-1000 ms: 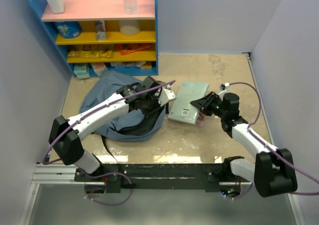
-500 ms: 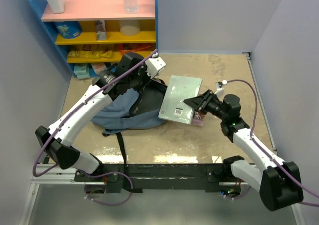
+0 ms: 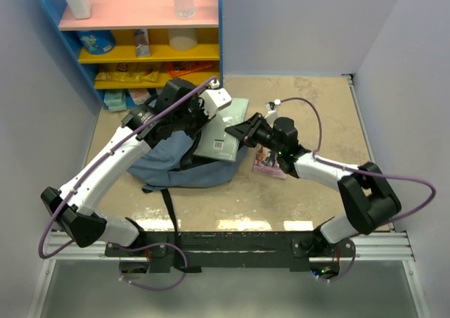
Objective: Pack the student bag
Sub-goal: Place the book in the student bag, then pick up the book from the center of the board.
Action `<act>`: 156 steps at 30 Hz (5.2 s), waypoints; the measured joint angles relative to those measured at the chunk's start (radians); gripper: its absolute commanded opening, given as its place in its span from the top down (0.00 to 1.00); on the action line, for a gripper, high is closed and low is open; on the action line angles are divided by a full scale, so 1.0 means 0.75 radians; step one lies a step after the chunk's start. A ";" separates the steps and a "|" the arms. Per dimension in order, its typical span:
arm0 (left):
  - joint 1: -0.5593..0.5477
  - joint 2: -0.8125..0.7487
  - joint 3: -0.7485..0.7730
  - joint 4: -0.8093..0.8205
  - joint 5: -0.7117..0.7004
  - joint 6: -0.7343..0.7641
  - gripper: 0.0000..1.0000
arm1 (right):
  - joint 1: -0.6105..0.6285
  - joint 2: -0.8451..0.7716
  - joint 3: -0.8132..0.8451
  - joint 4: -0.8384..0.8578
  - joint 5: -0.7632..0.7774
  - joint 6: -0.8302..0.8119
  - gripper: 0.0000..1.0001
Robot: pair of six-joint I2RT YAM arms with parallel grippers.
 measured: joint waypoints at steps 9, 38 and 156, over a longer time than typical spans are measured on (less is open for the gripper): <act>0.006 -0.002 -0.020 0.009 0.041 -0.002 1.00 | 0.161 0.379 0.241 0.238 0.202 0.053 1.00; 0.026 0.001 -0.050 -0.039 0.176 0.010 1.00 | 0.486 0.776 0.709 0.058 0.145 0.048 0.75; -0.046 0.709 -0.306 0.890 0.620 -0.705 0.28 | -0.572 0.010 -0.157 -0.653 0.220 -0.649 0.32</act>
